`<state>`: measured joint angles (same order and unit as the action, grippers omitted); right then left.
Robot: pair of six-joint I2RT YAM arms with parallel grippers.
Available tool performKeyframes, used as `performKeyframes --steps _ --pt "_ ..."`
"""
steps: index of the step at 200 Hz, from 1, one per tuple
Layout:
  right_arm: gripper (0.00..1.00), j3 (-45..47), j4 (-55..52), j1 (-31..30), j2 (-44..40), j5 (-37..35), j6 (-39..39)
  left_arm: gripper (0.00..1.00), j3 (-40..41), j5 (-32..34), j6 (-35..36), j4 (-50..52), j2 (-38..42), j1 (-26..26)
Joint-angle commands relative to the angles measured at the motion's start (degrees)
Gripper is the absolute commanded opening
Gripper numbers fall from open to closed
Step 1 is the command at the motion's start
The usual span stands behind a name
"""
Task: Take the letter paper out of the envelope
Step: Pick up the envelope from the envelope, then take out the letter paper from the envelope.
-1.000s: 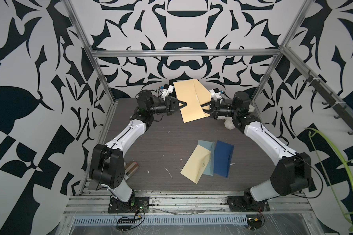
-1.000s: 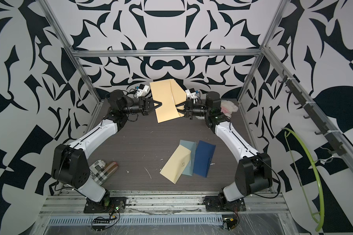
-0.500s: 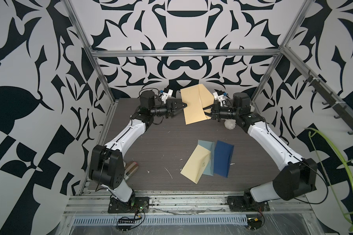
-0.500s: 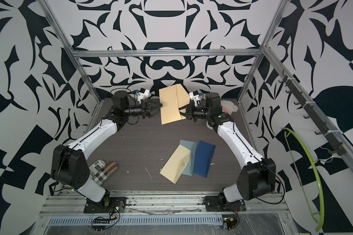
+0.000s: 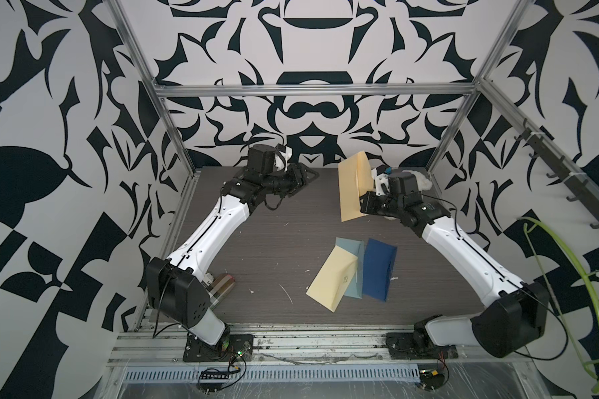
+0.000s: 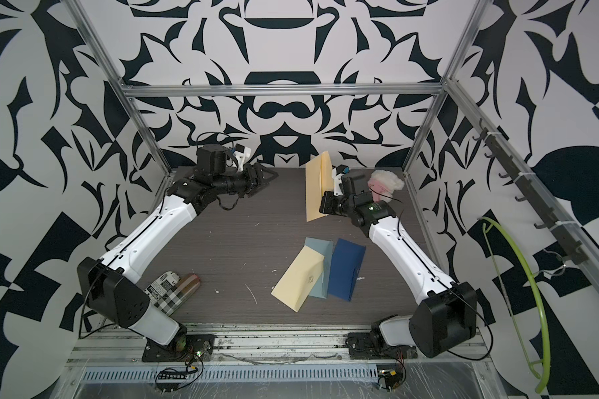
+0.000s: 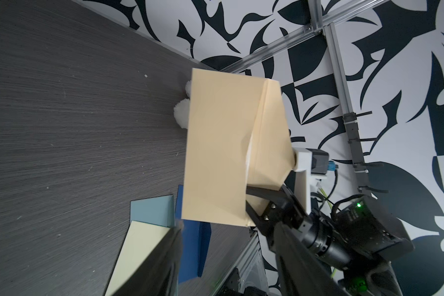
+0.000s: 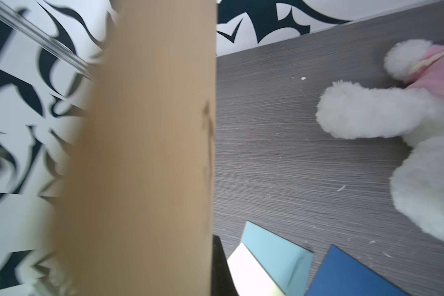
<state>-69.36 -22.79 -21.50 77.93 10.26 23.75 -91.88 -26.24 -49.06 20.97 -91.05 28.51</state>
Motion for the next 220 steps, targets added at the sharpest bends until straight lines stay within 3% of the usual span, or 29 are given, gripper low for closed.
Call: performKeyframes --steps 1,43,123,173,220 --pt "0.00 0.9 6.5 -3.8 -1.1 -8.6 -6.9 0.59 -3.8 4.5 -2.3 4.3 -1.7 1.7" --pt "0.00 2.3 11.6 -9.5 0.3 -13.4 -10.7 0.49 -7.3 7.9 -5.5 5.7 -3.8 4.8" --pt "0.00 -3.6 7.4 -18.4 4.9 -24.0 -15.3 0.26 -8.8 9.8 -3.9 6.1 -4.8 5.9" --pt "0.00 -5.5 5.0 -20.3 4.1 -26.4 -14.9 0.16 -9.8 15.9 -0.1 10.8 -4.1 5.9" --pt "0.00 -5.2 3.5 -21.5 3.3 -27.4 -14.7 0.09 -11.1 16.6 1.3 11.8 -4.8 5.8"
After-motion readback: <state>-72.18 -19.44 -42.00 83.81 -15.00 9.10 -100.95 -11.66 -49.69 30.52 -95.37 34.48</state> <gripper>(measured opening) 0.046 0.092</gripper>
